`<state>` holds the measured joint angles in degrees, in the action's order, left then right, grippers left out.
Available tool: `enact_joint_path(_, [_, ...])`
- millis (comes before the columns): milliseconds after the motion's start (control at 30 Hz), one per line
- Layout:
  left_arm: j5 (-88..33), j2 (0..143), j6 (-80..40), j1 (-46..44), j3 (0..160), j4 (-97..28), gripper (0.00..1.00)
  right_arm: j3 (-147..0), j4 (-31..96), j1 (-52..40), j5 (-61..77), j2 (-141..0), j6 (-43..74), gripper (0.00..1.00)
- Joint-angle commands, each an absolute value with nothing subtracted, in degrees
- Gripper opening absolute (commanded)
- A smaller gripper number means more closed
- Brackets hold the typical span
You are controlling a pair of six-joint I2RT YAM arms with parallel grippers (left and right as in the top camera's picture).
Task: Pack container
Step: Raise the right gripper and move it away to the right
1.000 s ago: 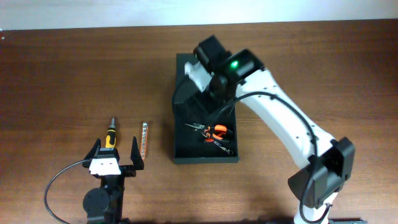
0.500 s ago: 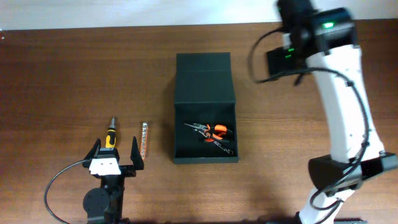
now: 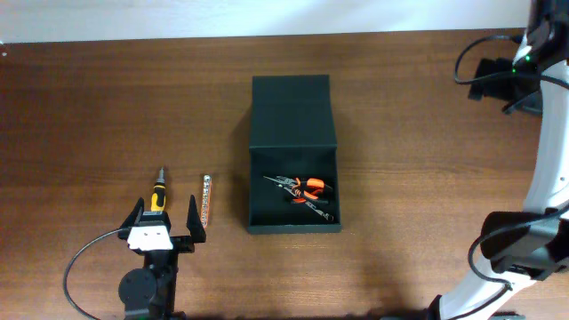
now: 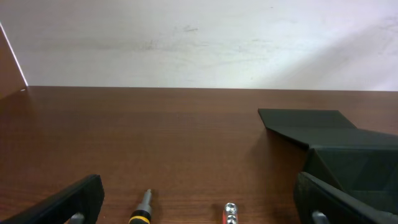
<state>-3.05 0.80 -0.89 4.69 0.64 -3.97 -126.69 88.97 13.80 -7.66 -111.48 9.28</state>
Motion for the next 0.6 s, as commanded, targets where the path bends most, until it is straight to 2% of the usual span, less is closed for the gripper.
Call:
enact_joint_path(0, [-3.70,0.40,-0.60,5.04,0.51,-3.44,0.99,-119.48,85.60,14.74,-4.23,-111.11,9.93,0.99])
enact_joint_path(167, [-6.63,0.40,-0.62,5.04,0.54,1.34,0.99,-110.43,82.56,14.63,-4.27,-111.11,9.96,0.99])
enact_joint_path(333, [-14.55,0.40,-0.91,5.04,1.32,1.26,0.99,-108.64,81.34,14.66,-4.27,-111.11,9.96,0.99])
enact_joint_path(567, [-16.53,3.22,-3.18,5.04,12.10,-11.18,0.99,-108.64,81.34,14.66,-4.27,-111.11,9.96,0.99])
